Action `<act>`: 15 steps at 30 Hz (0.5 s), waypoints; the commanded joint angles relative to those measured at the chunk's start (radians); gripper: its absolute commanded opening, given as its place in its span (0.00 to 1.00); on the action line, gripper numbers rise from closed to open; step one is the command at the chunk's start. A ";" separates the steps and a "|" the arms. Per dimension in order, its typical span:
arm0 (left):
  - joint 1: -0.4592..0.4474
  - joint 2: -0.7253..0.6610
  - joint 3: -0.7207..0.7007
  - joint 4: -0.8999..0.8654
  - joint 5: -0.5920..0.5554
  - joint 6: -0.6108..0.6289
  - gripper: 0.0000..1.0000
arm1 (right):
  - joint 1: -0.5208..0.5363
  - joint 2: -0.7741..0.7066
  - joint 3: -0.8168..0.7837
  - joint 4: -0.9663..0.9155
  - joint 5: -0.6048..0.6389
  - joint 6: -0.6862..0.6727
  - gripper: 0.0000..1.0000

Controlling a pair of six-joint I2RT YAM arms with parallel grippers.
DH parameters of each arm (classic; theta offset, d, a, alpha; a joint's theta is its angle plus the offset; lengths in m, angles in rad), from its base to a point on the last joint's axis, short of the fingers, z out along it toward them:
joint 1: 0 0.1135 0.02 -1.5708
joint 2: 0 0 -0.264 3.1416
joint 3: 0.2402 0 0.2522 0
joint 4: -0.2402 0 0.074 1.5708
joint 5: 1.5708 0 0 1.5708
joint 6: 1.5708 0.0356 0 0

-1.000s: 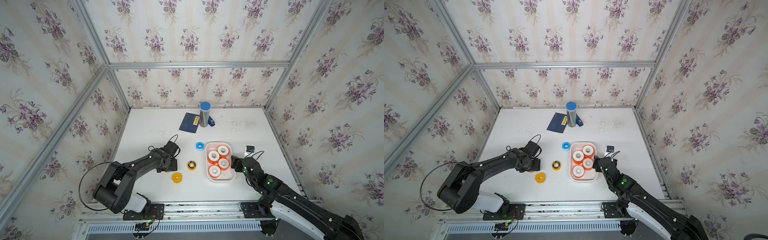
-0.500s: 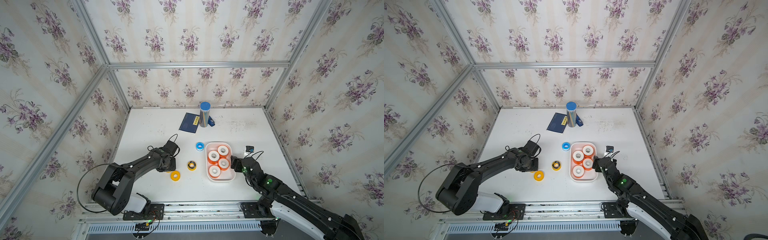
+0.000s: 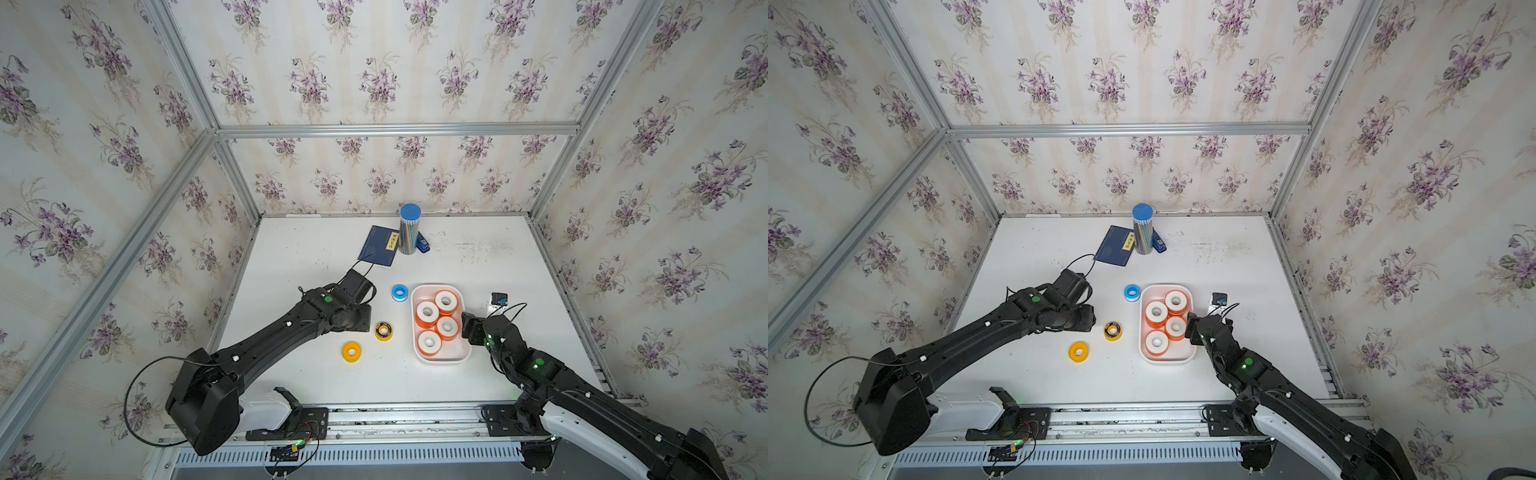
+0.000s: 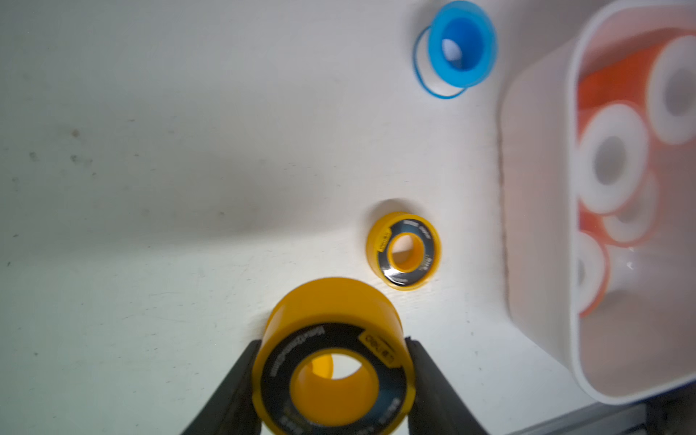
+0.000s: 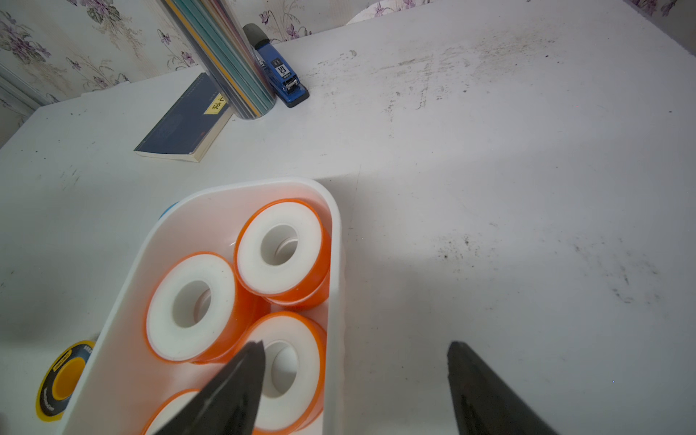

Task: Put the sealing tape into the storage box
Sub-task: Place the sealing tape in the storage box.

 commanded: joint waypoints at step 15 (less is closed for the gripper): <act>-0.364 0.671 0.765 -0.188 -0.026 0.061 0.42 | -0.001 -0.083 -0.008 -0.059 0.140 0.107 0.80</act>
